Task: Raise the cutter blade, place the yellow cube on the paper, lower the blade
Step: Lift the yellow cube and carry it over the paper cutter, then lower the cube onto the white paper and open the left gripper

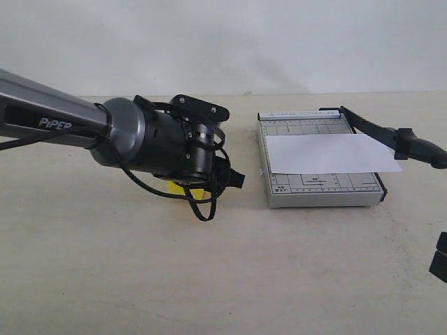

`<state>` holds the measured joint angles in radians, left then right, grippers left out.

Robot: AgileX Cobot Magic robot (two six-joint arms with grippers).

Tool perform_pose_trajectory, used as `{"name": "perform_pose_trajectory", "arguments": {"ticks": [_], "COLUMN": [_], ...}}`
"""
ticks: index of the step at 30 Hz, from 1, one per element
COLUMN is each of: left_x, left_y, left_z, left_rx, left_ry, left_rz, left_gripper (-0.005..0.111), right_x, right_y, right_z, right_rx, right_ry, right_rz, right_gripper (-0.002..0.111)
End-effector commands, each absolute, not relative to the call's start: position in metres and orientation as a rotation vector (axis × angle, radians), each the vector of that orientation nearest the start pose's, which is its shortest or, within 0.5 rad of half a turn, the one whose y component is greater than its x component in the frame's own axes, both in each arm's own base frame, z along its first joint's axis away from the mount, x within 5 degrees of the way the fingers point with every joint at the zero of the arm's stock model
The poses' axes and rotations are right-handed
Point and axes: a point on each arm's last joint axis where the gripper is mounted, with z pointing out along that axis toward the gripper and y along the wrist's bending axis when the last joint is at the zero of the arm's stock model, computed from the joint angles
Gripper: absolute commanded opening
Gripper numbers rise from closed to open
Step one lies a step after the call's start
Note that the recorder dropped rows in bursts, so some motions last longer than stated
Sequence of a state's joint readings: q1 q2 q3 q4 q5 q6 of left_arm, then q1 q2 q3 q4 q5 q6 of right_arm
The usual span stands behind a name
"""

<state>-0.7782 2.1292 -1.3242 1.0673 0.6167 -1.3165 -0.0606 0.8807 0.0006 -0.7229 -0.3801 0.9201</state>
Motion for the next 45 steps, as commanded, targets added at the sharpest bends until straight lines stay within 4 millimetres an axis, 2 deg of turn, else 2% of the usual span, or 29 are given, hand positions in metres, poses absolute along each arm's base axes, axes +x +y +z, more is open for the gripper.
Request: {"name": "perform_pose_trajectory", "arguments": {"ticks": [1,4,6,8,10,15,17,21,24,30,34,45], "left_x": [0.324,0.315,0.316,0.322,0.330,0.355,0.366,0.381,0.387,0.397,0.398,0.400], "left_y": [-0.274,-0.276,-0.290,-0.307,-0.327,-0.367,-0.378,-0.400,-0.411,-0.420,-0.422,-0.423], "left_z": [0.177,0.211,0.232,0.240,0.238,0.222,0.222,0.227,0.219,0.185,0.172,0.173], "left_rx": [0.681,0.795,0.883,0.915,0.947,1.130,1.115,1.044,1.026,1.041,1.050,1.034], "left_ry": [2.326,2.260,2.130,2.020,1.985,2.035,2.057,2.031,2.020,2.059,2.074,2.045], "left_rz": [0.085,-0.061,-0.198,-0.290,-0.324,-0.204,-0.208,-0.335,-0.393,-0.386,-0.377,-0.387], "left_gripper": [0.005,0.005,0.005,0.005,0.005,0.005,0.005,0.005,0.005,0.005,0.005,0.005], "right_x": [0.120,0.120,0.120,0.120,0.120,0.120,0.120,0.120,0.120,0.120,0.120,0.120], "right_y": [0.016,0.016,0.016,0.016,0.016,0.016,0.016,0.016,0.016,0.016,0.016,0.016], "right_z": [0.160,0.160,0.160,0.160,0.160,0.160,0.160,0.160,0.160,0.160,0.160,0.160], "right_rx": [0.140,0.140,0.140,0.140,0.140,0.140,0.140,0.140,0.140,0.141,0.141,0.152], "right_ry": [2.066,2.066,2.066,2.066,2.066,2.066,2.066,2.066,2.066,2.068,2.068,2.068], "right_rz": [0.366,0.366,0.366,0.366,0.366,0.366,0.366,0.366,0.366,0.364,0.364,0.371], "right_gripper": [0.000,0.000,0.000,0.000,0.000,0.000,0.000,0.000,0.000,0.000,0.000,0.000]}}
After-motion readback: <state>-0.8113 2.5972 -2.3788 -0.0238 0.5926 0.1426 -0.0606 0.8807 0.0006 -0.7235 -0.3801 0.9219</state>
